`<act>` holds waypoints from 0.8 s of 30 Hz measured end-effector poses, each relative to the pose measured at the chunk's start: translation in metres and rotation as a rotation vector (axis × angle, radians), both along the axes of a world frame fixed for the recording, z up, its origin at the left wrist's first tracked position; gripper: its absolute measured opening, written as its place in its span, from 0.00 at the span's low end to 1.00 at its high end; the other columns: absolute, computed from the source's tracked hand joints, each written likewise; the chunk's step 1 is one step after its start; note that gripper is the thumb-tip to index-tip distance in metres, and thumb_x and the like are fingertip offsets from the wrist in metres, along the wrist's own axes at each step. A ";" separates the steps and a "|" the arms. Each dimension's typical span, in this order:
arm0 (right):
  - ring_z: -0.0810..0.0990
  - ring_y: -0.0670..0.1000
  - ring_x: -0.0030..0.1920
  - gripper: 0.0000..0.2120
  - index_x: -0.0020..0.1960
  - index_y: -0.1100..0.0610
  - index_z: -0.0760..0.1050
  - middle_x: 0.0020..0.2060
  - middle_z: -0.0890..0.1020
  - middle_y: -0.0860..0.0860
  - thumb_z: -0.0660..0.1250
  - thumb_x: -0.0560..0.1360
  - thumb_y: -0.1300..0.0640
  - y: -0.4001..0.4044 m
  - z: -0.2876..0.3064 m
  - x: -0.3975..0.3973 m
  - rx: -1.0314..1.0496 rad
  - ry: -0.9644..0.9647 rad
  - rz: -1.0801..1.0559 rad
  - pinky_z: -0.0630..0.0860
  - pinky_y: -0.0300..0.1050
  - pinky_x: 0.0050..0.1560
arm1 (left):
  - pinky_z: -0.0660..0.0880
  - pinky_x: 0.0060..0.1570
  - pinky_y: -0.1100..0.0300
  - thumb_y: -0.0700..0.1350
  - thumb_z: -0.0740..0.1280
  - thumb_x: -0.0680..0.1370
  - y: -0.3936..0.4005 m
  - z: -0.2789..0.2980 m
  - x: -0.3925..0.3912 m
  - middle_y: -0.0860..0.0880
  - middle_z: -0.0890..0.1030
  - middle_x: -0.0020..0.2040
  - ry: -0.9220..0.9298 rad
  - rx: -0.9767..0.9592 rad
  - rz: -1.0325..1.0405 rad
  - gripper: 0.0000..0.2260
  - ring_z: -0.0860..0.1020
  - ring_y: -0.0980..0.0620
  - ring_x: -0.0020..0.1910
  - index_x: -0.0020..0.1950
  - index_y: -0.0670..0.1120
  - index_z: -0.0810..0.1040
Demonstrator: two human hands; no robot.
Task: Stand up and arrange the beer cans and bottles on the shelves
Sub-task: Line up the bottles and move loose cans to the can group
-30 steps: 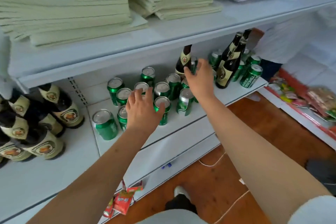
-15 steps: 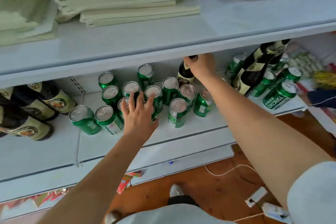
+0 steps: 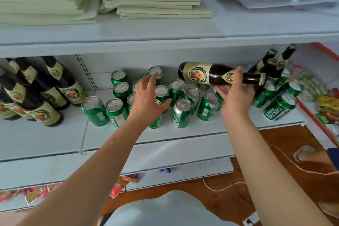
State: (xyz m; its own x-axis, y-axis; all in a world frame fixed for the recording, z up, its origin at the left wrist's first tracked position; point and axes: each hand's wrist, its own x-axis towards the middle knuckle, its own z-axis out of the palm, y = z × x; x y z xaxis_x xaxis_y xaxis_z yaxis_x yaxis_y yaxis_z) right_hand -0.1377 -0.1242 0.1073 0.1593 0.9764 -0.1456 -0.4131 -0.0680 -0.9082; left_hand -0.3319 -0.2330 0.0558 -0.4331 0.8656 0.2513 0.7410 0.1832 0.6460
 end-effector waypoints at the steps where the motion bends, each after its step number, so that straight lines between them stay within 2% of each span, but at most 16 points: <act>1: 0.83 0.55 0.55 0.12 0.52 0.51 0.73 0.58 0.80 0.54 0.70 0.75 0.46 -0.011 0.003 -0.004 -0.017 0.033 0.023 0.83 0.51 0.46 | 0.73 0.62 0.49 0.53 0.74 0.72 -0.004 0.005 -0.001 0.46 0.60 0.74 -0.027 0.048 -0.018 0.41 0.69 0.46 0.66 0.79 0.53 0.53; 3: 0.84 0.54 0.53 0.13 0.54 0.54 0.72 0.57 0.81 0.55 0.69 0.76 0.47 -0.035 0.008 -0.019 -0.027 0.062 0.090 0.83 0.51 0.47 | 0.77 0.54 0.53 0.50 0.74 0.72 -0.015 0.013 -0.008 0.47 0.58 0.75 -0.025 0.100 -0.038 0.43 0.72 0.50 0.58 0.79 0.57 0.50; 5: 0.84 0.55 0.53 0.11 0.52 0.55 0.72 0.54 0.82 0.55 0.68 0.77 0.48 -0.062 0.013 -0.043 -0.018 0.058 0.180 0.82 0.53 0.48 | 0.78 0.51 0.55 0.48 0.75 0.72 -0.033 0.018 -0.023 0.47 0.57 0.76 -0.008 0.113 -0.006 0.43 0.71 0.55 0.54 0.79 0.60 0.51; 10: 0.84 0.54 0.50 0.12 0.45 0.57 0.74 0.48 0.83 0.55 0.69 0.76 0.48 -0.132 0.016 -0.132 0.015 -0.044 0.411 0.83 0.52 0.46 | 0.79 0.51 0.54 0.49 0.76 0.70 -0.116 0.013 -0.089 0.49 0.66 0.67 -0.021 0.134 0.235 0.34 0.76 0.51 0.53 0.74 0.57 0.67; 13: 0.85 0.51 0.46 0.08 0.42 0.53 0.77 0.40 0.85 0.49 0.70 0.76 0.50 -0.176 0.015 -0.188 0.148 -0.194 0.558 0.83 0.51 0.45 | 0.77 0.52 0.58 0.52 0.77 0.68 -0.180 0.001 -0.135 0.50 0.68 0.63 0.000 0.119 0.365 0.33 0.74 0.56 0.53 0.71 0.56 0.70; 15: 0.85 0.48 0.46 0.06 0.42 0.49 0.80 0.39 0.85 0.46 0.70 0.75 0.48 -0.204 0.013 -0.225 0.253 -0.279 0.660 0.83 0.51 0.45 | 0.77 0.51 0.58 0.54 0.78 0.67 -0.221 -0.008 -0.163 0.51 0.70 0.61 -0.004 0.133 0.426 0.32 0.75 0.55 0.52 0.69 0.55 0.71; 16: 0.85 0.44 0.45 0.06 0.41 0.47 0.80 0.38 0.85 0.45 0.71 0.74 0.45 -0.218 0.012 -0.244 0.347 -0.354 0.705 0.82 0.49 0.45 | 0.77 0.50 0.58 0.56 0.77 0.67 -0.239 -0.012 -0.176 0.51 0.71 0.61 -0.002 0.112 0.463 0.32 0.76 0.53 0.53 0.68 0.55 0.71; 17: 0.83 0.40 0.42 0.09 0.39 0.46 0.80 0.35 0.84 0.44 0.70 0.74 0.43 -0.232 0.012 -0.264 0.468 -0.451 0.742 0.81 0.42 0.44 | 0.76 0.50 0.56 0.57 0.77 0.67 -0.256 -0.016 -0.190 0.52 0.71 0.60 0.011 0.073 0.501 0.31 0.75 0.52 0.55 0.67 0.54 0.71; 19: 0.77 0.35 0.32 0.14 0.34 0.49 0.75 0.27 0.78 0.41 0.70 0.74 0.43 -0.260 0.012 -0.309 0.693 -0.649 0.790 0.70 0.27 0.35 | 0.73 0.49 0.54 0.57 0.76 0.67 -0.283 -0.024 -0.218 0.51 0.73 0.59 0.043 -0.019 0.563 0.30 0.73 0.48 0.56 0.66 0.51 0.71; 21: 0.73 0.39 0.27 0.17 0.32 0.50 0.70 0.24 0.73 0.42 0.70 0.74 0.43 -0.288 0.007 -0.357 0.819 -0.763 0.832 0.64 0.27 0.30 | 0.73 0.49 0.51 0.55 0.75 0.68 -0.304 -0.032 -0.245 0.50 0.74 0.59 0.005 -0.073 0.608 0.30 0.74 0.45 0.56 0.67 0.50 0.69; 24: 0.79 0.46 0.35 0.18 0.39 0.55 0.78 0.30 0.79 0.45 0.69 0.73 0.39 -0.319 -0.008 -0.425 0.828 -0.868 0.926 0.71 0.37 0.38 | 0.75 0.46 0.51 0.54 0.75 0.69 -0.324 -0.043 -0.285 0.50 0.76 0.59 -0.123 -0.075 0.675 0.31 0.77 0.45 0.55 0.69 0.51 0.68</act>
State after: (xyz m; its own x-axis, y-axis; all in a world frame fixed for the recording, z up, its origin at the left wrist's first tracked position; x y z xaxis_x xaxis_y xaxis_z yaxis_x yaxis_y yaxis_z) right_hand -0.5622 -0.4430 0.0994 -0.7932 0.5342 0.2922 0.1549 0.6412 -0.7515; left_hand -0.6169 -0.5574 0.0133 -0.9049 0.4097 0.1157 0.3712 0.6263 0.6855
